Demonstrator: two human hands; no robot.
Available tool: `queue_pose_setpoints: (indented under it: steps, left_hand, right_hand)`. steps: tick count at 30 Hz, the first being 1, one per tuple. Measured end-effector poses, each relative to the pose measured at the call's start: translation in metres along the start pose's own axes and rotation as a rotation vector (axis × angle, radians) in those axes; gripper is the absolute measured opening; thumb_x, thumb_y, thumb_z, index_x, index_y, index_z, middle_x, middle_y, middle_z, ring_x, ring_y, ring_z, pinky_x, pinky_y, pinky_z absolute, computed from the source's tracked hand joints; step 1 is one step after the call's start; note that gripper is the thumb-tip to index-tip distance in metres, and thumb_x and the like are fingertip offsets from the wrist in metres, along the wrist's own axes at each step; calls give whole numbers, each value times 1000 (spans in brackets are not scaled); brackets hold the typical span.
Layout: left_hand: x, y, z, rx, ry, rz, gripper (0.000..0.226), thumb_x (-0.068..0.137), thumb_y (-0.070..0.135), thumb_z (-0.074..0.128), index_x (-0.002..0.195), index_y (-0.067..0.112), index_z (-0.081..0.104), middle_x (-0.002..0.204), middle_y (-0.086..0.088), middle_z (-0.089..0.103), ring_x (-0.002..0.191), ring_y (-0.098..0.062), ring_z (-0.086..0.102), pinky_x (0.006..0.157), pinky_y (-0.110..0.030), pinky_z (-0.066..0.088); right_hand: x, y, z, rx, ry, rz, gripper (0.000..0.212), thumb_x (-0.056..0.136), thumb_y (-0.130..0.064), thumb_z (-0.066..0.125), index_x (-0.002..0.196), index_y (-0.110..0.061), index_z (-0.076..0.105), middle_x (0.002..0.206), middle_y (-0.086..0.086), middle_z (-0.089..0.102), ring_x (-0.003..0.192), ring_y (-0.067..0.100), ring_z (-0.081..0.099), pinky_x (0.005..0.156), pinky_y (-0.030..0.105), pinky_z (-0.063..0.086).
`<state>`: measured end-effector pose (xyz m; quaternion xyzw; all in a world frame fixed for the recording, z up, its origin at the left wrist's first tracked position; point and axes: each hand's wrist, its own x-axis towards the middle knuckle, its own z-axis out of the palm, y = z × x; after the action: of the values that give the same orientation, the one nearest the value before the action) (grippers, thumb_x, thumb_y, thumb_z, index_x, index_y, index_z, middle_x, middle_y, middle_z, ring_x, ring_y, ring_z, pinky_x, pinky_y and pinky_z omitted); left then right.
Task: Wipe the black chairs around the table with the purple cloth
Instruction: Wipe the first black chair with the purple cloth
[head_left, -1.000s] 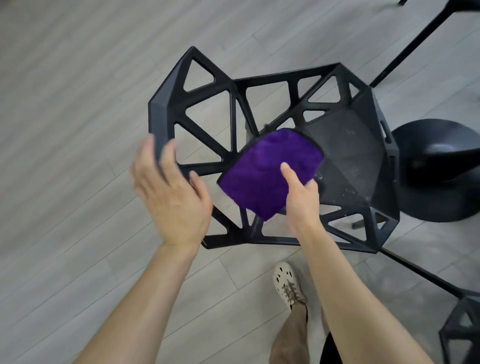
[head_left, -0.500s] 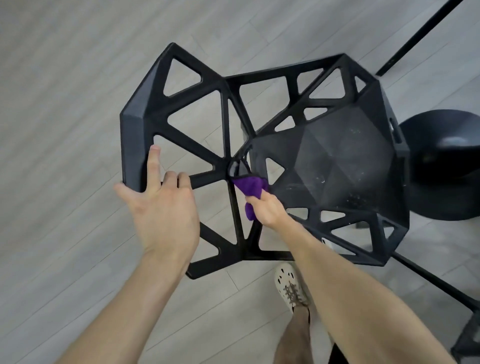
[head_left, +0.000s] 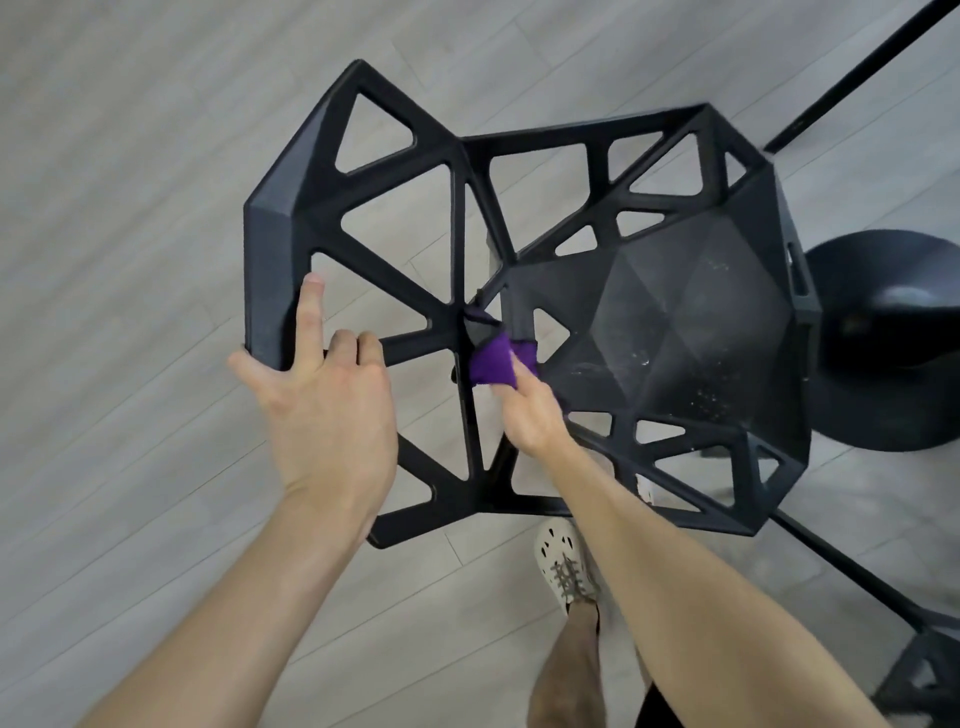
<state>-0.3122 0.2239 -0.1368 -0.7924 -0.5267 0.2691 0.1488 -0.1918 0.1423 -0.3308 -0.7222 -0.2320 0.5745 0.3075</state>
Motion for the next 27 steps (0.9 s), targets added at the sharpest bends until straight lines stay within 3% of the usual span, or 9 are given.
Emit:
queue_pose_setpoints:
  steps: [2,5,7,10,14,17,20,23,27]
  left_hand:
    - [0,0,0,-7,3,5,42,88,-1,59,126,15,70,108,-1,68,164,-31,4,94,-58,33]
    - [0,0,-1,-15,1,0,41,89,0,59,126,14,69,109,-2,68,164,-31,2,96,-60,32]
    - [-1,0,-2,-15,-7,4,41,88,0,59,125,14,69,108,-2,67,164,-31,3,98,-62,33]
    - [-1,0,-1,-14,-18,6,41,88,1,59,126,14,68,108,-1,67,164,-31,2,100,-64,34]
    - [-1,0,-1,-10,-12,15,43,89,3,61,129,16,68,113,1,69,164,-30,1,100,-63,37]
    - [-1,-1,0,-12,-10,12,44,90,1,58,131,15,67,114,0,68,164,-30,-1,101,-64,36]
    - [-1,-1,0,-15,-28,7,44,88,1,59,129,16,67,112,1,67,164,-29,-2,99,-64,37]
    - [-1,-1,-2,-22,-57,2,46,88,3,61,132,18,66,113,2,67,164,-29,-2,98,-63,37]
    - [-1,-1,-1,-17,-66,6,48,88,3,61,133,17,65,113,2,67,164,-29,-2,99,-63,36]
  right_hand:
    - [-4,17,6,-145,-68,-115,57,113,-28,43,169,-32,32,173,-13,29,160,9,21,132,38,20]
    - [6,46,-21,-494,-247,-123,58,108,-11,45,165,-21,41,174,-2,29,165,19,16,135,38,12]
    - [14,40,-38,-454,-232,20,44,107,-13,44,148,-15,61,162,8,50,155,32,37,122,36,30]
    - [24,9,-32,-102,89,60,24,107,-22,46,113,-12,68,109,10,69,105,35,62,83,38,42]
    - [10,30,-12,-344,-121,-87,35,110,-21,44,142,-24,58,114,-3,59,105,23,57,92,34,41]
    - [14,32,-38,-523,-237,-8,27,109,-19,46,126,-11,65,110,6,65,108,33,63,93,41,47]
    - [38,7,-51,-103,24,190,38,98,-36,52,111,-5,70,109,16,73,103,38,68,90,45,53]
    - [62,-25,-47,406,265,279,53,99,-46,56,137,-10,61,126,9,71,115,31,68,106,49,53]
    - [82,-58,-22,458,276,231,52,107,-42,53,147,-9,55,136,8,65,127,29,59,112,42,45]
